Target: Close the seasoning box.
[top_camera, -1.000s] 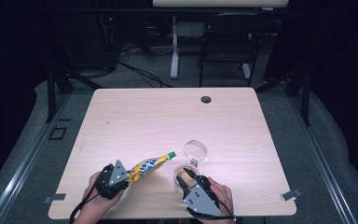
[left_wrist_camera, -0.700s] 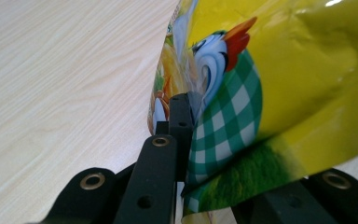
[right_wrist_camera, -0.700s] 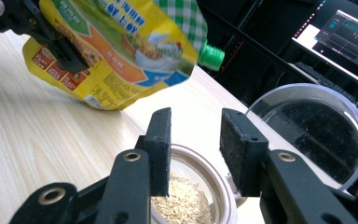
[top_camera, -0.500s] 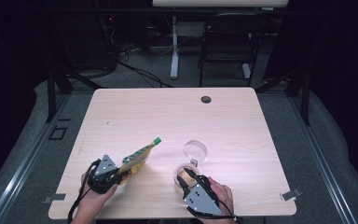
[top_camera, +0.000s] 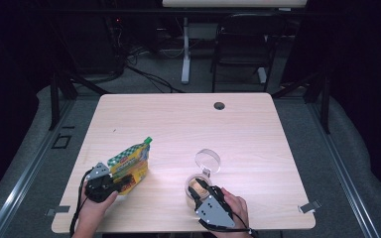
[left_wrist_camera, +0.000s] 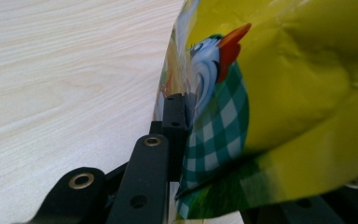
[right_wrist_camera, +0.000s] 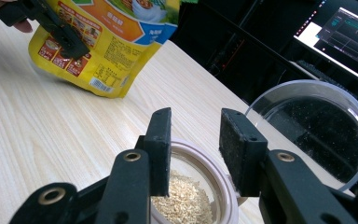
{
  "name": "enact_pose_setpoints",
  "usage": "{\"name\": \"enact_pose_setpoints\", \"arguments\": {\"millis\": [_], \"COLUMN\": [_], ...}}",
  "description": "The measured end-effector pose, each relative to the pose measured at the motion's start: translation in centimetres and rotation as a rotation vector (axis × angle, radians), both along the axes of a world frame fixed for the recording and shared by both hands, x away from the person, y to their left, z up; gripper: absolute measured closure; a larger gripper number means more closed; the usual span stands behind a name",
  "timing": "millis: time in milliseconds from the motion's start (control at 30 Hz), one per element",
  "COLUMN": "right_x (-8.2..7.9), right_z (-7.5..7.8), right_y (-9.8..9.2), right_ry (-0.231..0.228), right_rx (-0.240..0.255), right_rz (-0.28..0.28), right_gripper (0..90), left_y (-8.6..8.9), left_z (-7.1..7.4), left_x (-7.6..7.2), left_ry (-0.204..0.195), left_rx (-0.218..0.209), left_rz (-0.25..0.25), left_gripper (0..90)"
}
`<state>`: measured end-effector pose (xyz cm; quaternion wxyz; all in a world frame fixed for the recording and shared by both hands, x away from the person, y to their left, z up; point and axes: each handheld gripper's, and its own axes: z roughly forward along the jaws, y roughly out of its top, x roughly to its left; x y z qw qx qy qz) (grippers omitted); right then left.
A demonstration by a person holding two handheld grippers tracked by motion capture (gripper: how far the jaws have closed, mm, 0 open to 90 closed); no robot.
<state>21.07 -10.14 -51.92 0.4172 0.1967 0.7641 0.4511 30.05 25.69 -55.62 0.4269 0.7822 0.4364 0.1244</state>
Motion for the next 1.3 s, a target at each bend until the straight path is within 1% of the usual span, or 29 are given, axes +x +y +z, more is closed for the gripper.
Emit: {"name": "enact_pose_setpoints", "arguments": {"millis": [67, 100, 167, 200, 267, 300, 333, 433, 467, 533, 600, 667, 800, 867, 900, 1033, 1100, 1167, 1200, 1233, 1267, 1300], "right_x": [0.0, 0.0, 0.0, 0.0, 0.1, 0.1, 0.1, 0.1, 0.1, 0.1, 0.1, 0.2, 0.2, 0.3, 0.3, 0.6, 0.7, 0.8, 0.9, 1.1, 1.1, 1.3], "right_z": [0.0, 0.0, 0.0, 0.0, 0.0, 0.0, 0.0, -0.1, -0.1, 0.0, 0.0, -0.1, -0.1, 0.0, 0.0, 0.6, 0.9, 1.1, 1.3, 1.8, 1.9, 2.1], "right_y": [0.0, 0.0, 0.0, -0.1, -0.1, -0.1, -0.1, 0.0, 0.0, -0.1, -0.1, -0.1, -0.1, -0.3, -0.3, -1.0, -1.3, -1.5, -1.7, -2.3, -2.5, -2.8], "right_ry": [0.001, 0.000, 0.001, 0.002, 0.003, 0.003, 0.007, 0.004, 0.005, 0.009, 0.010, 0.015, 0.022, 0.034, 0.034, 0.059, 0.063, 0.068, 0.069, 0.075, 0.079, 0.083], "right_rx": [-0.001, -0.002, -0.002, -0.002, -0.003, -0.003, -0.002, 0.001, -0.001, -0.002, -0.001, 0.002, 0.002, 0.016, 0.016, 0.044, 0.064, 0.069, 0.075, 0.092, 0.101, 0.111], "right_rz": [-0.001, 0.000, 0.001, 0.000, 0.000, 0.000, 0.003, 0.002, 0.002, 0.003, 0.002, 0.001, 0.005, 0.011, 0.011, 0.019, 0.013, 0.013, 0.012, 0.005, 0.000, -0.007], "right_gripper": [64.3, 64.3, 64.3, 64.2, 64.3, 64.3, 64.3, 64.2, 64.1, 63.8, 63.5, 61.3, 59.7, 58.2, 58.2, 56.3, 56.1, 55.8, 55.6, 55.1, 55.0, 54.8], "left_y": [0.4, 0.5, 0.8, 1.0, 1.2, 1.2, 1.3, 1.4, 1.4, 1.4, 1.4, 1.3, 1.4, 1.5, 1.5, 1.8, 1.8, 1.9, 1.9, 1.9, 1.9, 1.9], "left_z": [-0.2, -0.3, -0.3, -0.3, -0.1, -0.1, 0.0, 0.1, 0.2, 0.2, 0.2, 0.2, 0.3, 0.5, 0.5, 0.8, 0.8, 0.9, 1.0, 1.0, 1.0, 1.1], "left_x": [0.1, 0.1, 0.1, 0.0, -0.1, -0.1, -0.1, -0.3, -0.4, -0.5, -0.5, -0.7, -0.9, -1.2, -1.2, -1.8, -1.9, -2.2, -2.3, -2.6, -2.6, -2.8], "left_ry": [0.007, 0.012, 0.014, 0.005, -0.009, -0.009, -0.017, -0.022, -0.024, -0.030, -0.030, -0.029, -0.031, -0.037, -0.037, -0.042, -0.043, -0.045, -0.045, -0.044, -0.050, -0.047], "left_rx": [0.004, -0.001, -0.002, -0.023, -0.016, -0.016, -0.021, -0.019, -0.025, -0.027, -0.030, -0.036, -0.043, -0.050, -0.050, -0.053, -0.055, -0.044, -0.046, -0.046, -0.047, -0.049], "left_rz": [0.009, 0.015, 0.011, 0.010, 0.004, 0.004, -0.009, -0.021, -0.025, -0.026, -0.021, -0.018, -0.016, -0.008, -0.008, 0.001, -0.001, -0.001, 0.001, 0.003, 0.002, 0.003], "left_gripper": [76.3, 75.1, 73.9, 71.3, 67.2, 66.8, 65.7, 61.5, 59.2, 56.4, 55.6, 52.8, 49.3, 46.8, 46.3, 45.7, 45.5, 45.2, 45.0, 44.6, 44.6, 44.5]}}
